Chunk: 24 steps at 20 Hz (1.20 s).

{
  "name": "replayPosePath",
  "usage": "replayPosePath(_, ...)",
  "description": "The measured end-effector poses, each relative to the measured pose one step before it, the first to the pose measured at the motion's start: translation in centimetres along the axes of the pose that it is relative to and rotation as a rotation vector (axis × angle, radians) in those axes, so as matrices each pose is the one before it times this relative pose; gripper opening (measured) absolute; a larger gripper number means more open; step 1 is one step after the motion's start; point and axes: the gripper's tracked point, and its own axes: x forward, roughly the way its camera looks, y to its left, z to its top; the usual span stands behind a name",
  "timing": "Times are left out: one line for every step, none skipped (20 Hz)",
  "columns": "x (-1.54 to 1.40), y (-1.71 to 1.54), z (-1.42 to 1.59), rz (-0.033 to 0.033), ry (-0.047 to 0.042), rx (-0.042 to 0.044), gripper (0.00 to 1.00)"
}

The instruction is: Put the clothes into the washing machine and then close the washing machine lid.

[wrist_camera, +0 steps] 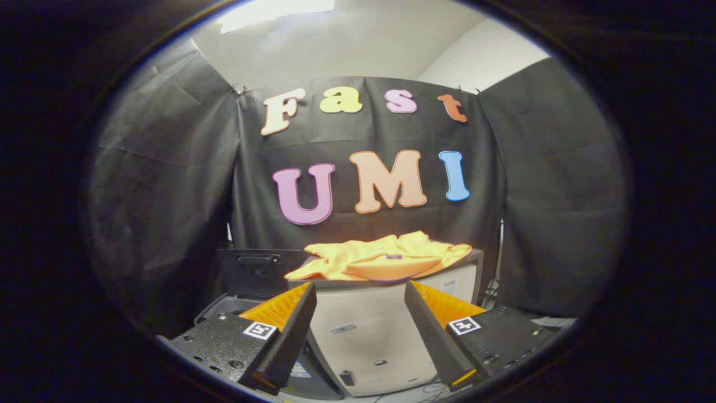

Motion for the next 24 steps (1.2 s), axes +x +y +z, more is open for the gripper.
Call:
replayPosePath(1.444,0.04,0.745,-0.00123,0.00236,-0.02543,0.96)
replayPosePath(1.778,0.143,0.578,0.00105,0.01018,-0.01947,0.96)
replayPosePath(1.929,0.024,-0.075,0.00425,0.02798,-0.01758,0.96)
replayPosePath(2.053,-0.065,0.0,0.00168,0.03033,-0.01217,0.96)
replayPosePath(2.072,-0.343,0.033,-0.01856,0.03606,-0.00706,0.97)
replayPosePath(1.949,-0.166,0.044,-0.00837,0.02355,-0.00671,0.97)
replayPosePath(2.019,0.161,-0.037,-0.00707,0.03426,0.0107,0.98)
replayPosePath(1.979,0.088,0.524,-0.00491,0.01091,0.00495,0.98)
replayPosePath(1.765,0.166,0.09,0.00391,0.03464,-0.00046,0.98)
replayPosePath(1.683,0.162,0.282,-0.00265,0.01992,0.01909,0.98)
replayPosePath(1.491,-0.091,-0.8,-0.00853,0.05218,0.00657,0.98)
replayPosePath(1.244,-0.37,-0.617,-0.02053,0.05089,0.00159,0.98)
replayPosePath(1.184,-0.587,-0.722,-0.02883,0.05199,-0.00718,0.99)
replayPosePath(1.057,-0.231,-0.497,-0.01592,0.03604,0.00184,0.99)
replayPosePath(0.688,0.196,-0.53,-0.00663,0.042,0.0015,0.98)
replayPosePath(0.666,0.257,-0.286,0.00543,0.03227,0.00385,0.98)
replayPosePath(0.696,0.28,-0.719,0.00674,0.05372,-0.00007,0.98)
replayPosePath(0.516,0.213,-0.836,0.00397,0.04931,0.00361,0.97)
replayPosePath(0.086,-0.087,-0.99,-0.00419,0.07226,0.00261,0.98)
replayPosePath(-0.062,-0.194,1.455,-0.01221,-0.03988,0.017,0.85)
replayPosePath(0.544,-0.079,-0.904,-0.00879,0.02089,-0.01057,0.72)
replayPosePath(-0.474,-0.05,-0.092,-0.00206,-0.016,0.01161,0.59)
replayPosePath(0.381,0.024,1.015,-0.0054,-0.05346,0.01633,0.46)
replayPosePath(0.071,-0.093,-0.395,-0.015,0.00013,0.0369,0.33)
